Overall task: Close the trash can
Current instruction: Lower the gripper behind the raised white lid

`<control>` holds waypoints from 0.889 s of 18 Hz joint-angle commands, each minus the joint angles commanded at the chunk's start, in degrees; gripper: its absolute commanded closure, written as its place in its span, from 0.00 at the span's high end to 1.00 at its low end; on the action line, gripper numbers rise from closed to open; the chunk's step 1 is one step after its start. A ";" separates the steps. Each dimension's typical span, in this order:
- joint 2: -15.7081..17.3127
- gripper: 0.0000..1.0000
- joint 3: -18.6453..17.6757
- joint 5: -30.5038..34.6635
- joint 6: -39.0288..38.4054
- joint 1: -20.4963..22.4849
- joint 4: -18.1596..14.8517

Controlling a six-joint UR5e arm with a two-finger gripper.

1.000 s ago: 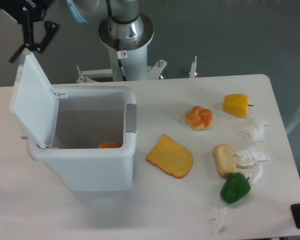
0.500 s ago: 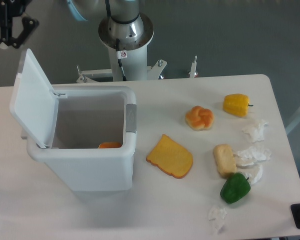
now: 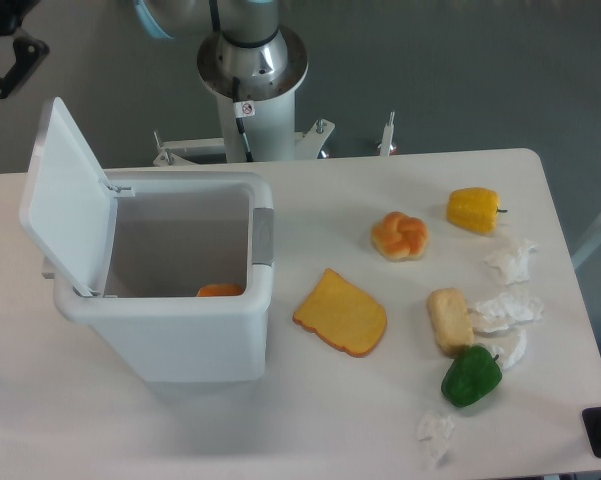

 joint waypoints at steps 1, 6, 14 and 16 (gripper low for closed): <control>-0.35 1.00 -0.17 0.00 0.00 -0.09 0.00; -1.15 1.00 -0.44 0.00 0.18 -0.53 0.00; -1.15 1.00 -2.46 0.35 0.70 -0.53 0.09; -1.06 1.00 -2.90 0.44 1.05 -0.53 0.09</control>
